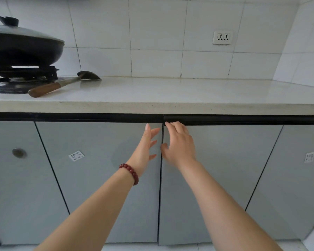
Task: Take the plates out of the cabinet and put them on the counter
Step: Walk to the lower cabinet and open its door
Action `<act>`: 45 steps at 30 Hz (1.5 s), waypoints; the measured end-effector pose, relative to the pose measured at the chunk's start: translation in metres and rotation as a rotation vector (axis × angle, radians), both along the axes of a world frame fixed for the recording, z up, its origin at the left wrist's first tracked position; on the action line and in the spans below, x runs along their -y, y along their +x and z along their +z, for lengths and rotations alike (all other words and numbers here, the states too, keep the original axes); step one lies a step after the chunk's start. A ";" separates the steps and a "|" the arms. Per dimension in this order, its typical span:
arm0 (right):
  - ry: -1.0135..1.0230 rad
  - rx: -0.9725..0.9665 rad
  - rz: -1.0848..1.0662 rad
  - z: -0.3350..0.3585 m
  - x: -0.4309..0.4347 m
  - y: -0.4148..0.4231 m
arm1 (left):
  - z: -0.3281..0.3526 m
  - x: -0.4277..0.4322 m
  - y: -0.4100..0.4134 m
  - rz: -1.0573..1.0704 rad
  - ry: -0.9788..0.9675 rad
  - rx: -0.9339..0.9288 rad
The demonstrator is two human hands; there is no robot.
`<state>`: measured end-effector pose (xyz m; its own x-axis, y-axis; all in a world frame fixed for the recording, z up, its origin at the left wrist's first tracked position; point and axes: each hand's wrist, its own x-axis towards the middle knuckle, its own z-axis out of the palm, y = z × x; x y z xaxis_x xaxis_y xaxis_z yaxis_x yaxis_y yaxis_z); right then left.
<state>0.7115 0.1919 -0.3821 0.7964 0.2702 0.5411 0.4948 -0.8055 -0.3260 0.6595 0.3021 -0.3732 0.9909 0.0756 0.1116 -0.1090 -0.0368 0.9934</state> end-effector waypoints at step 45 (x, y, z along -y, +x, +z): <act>0.226 0.371 -0.043 0.013 0.037 -0.088 | 0.012 0.004 -0.027 -0.251 0.095 0.124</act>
<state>0.6235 0.1550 -0.3687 0.5444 0.0830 0.8347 0.5796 -0.7565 -0.3028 0.6328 0.2979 -0.3616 0.9555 -0.1870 0.2281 -0.2471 -0.0852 0.9652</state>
